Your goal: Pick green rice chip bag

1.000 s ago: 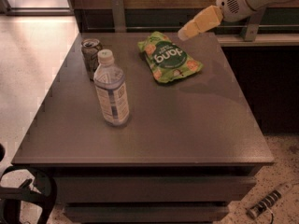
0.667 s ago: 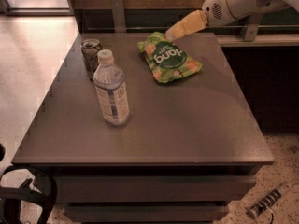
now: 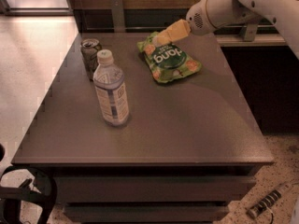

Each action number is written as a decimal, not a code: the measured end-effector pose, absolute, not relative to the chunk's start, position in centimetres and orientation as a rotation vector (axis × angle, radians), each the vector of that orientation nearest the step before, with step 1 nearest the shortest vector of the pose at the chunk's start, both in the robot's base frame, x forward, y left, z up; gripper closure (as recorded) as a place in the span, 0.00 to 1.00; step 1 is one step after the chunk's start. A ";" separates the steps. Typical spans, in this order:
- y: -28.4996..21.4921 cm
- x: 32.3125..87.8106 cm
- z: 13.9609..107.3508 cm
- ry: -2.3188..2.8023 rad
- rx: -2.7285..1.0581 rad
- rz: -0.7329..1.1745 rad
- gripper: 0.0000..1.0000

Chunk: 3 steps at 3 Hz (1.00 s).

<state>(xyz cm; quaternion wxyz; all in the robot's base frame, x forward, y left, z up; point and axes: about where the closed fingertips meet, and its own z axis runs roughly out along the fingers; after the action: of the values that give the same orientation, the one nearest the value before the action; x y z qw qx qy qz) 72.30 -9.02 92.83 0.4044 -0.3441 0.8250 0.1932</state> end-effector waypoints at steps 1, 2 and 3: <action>-7.1 73.4 90.1 2.111 -0.833 0.538 0.00; -5.8 73.8 87.6 2.135 -0.812 0.541 0.00; -4.6 73.6 83.8 2.149 -0.854 0.459 0.00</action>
Offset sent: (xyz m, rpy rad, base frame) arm 0.0178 0.0444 -0.0833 0.0280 0.0865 -0.0564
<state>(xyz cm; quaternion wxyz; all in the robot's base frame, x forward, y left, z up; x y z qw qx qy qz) 73.62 -4.62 83.80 0.3823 -0.3347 0.8423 0.1799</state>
